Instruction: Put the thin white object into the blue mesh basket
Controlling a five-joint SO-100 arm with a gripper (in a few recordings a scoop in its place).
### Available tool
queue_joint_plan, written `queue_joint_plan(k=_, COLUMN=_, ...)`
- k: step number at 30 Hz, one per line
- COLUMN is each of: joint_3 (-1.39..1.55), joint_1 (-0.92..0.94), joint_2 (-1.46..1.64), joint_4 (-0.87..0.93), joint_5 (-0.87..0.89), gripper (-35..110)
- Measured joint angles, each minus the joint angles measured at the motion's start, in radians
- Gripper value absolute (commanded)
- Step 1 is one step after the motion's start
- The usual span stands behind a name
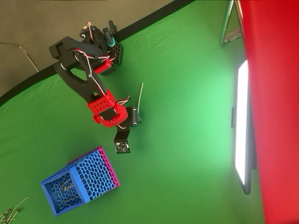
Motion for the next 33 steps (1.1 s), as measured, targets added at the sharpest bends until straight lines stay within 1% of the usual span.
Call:
queue_joint_plan(k=5, joint_3=-0.029, joint_1=0.0, joint_2=-0.034, joint_4=0.032, joint_5=-0.015, gripper=14)
queue_joint_plan(k=9, joint_3=-0.049, joint_1=0.0, joint_2=-0.049, joint_4=0.046, joint_5=-0.018, gripper=9)
queue_joint_plan(k=13, joint_3=-0.055, joint_1=-0.008, joint_2=-0.055, joint_4=0.046, joint_5=-0.02, gripper=1)
queue_joint_plan(k=24, joint_3=-0.086, joint_1=-0.017, joint_2=-0.057, joint_4=0.037, joint_5=0.034, gripper=1)
queue_joint_plan(k=27, joint_3=-0.101, joint_1=-0.02, joint_2=-0.051, joint_4=-0.008, joint_5=0.078, gripper=1)
queue_joint_plan(k=33, joint_3=-0.118, joint_1=-0.018, joint_2=0.025, joint_4=-0.206, joint_5=0.196, gripper=1)
